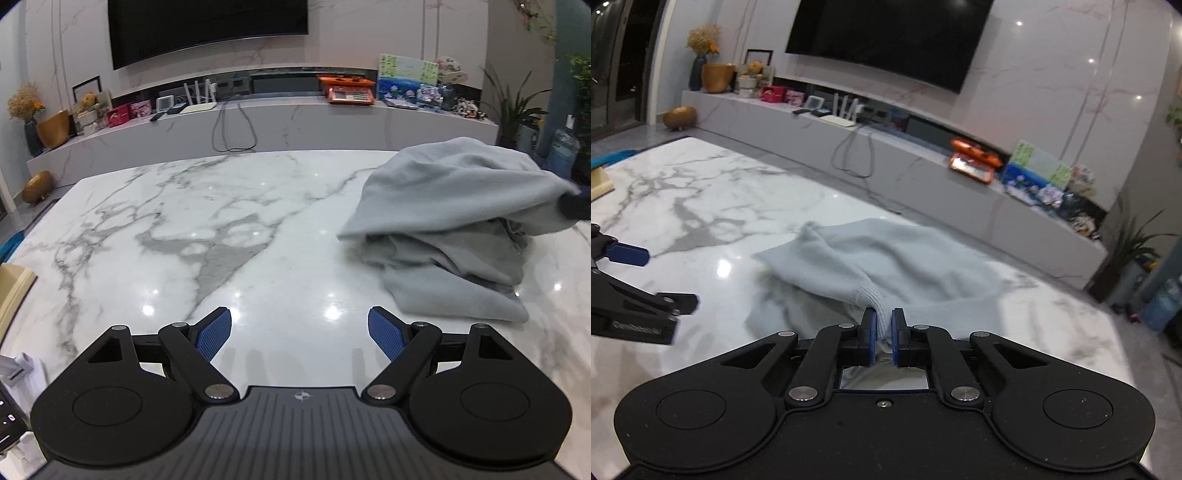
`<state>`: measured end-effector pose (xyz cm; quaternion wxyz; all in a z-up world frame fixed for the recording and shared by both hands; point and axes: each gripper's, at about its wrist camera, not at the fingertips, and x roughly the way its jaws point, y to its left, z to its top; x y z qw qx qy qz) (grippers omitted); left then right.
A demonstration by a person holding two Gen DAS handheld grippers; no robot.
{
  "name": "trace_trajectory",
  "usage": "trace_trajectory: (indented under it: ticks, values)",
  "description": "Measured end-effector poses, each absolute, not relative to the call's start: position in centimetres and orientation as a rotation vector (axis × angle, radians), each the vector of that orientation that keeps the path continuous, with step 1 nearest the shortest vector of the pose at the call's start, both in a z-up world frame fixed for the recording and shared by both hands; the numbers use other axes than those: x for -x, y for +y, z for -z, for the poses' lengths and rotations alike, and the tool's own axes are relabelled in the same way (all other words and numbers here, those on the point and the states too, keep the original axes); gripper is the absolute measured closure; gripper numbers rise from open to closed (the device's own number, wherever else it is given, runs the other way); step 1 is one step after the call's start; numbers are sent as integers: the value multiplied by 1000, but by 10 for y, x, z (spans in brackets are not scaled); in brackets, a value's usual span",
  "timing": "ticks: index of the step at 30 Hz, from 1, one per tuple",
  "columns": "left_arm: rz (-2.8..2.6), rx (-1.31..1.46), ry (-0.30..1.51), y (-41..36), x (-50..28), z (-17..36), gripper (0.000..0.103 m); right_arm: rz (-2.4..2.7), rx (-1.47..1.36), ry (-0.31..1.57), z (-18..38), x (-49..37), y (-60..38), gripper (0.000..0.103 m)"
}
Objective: Fold clothes
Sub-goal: 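Grasp the ribbed hem with the right gripper while the left gripper grasps the sweatshirt, then lift the sweatshirt with both grippers and shake it out over the table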
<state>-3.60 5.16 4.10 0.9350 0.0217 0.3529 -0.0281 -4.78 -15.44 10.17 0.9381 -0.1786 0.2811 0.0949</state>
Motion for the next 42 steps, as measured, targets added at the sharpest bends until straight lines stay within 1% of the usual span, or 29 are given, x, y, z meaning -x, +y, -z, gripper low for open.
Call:
trace_trajectory:
  ticks: [9, 14, 17, 21, 26, 34, 37, 39, 42]
  values:
    - [204, -22, 695, 34, 45, -40, 22, -11, 348, 593, -116, 70, -239, 97]
    - [331, -8, 692, 13, 54, -39, 22, 40, 310, 611, -103, 79, -271, 97]
    - [430, -54, 652, -16, 71, -39, 22, 36, 292, 596, -98, 83, -277, 97]
    - [485, -71, 618, -40, 85, -41, 22, 4, 315, 535, -110, 86, -272, 97]
    - [497, -57, 591, -68, 90, -43, 22, -51, 374, 451, -154, 76, -254, 98]
    - [515, -35, 547, -114, 98, -47, 21, -96, 501, 298, -240, 66, -210, 98]
    - [521, -27, 531, -131, 100, -48, 21, -80, 520, 265, -261, 68, -206, 98]
    - [472, -25, 572, -121, 90, -39, 21, -64, 511, 249, -276, 71, -210, 98]
    - [420, 7, 622, -127, 71, -26, 22, -33, 511, 243, -288, 74, -219, 98]
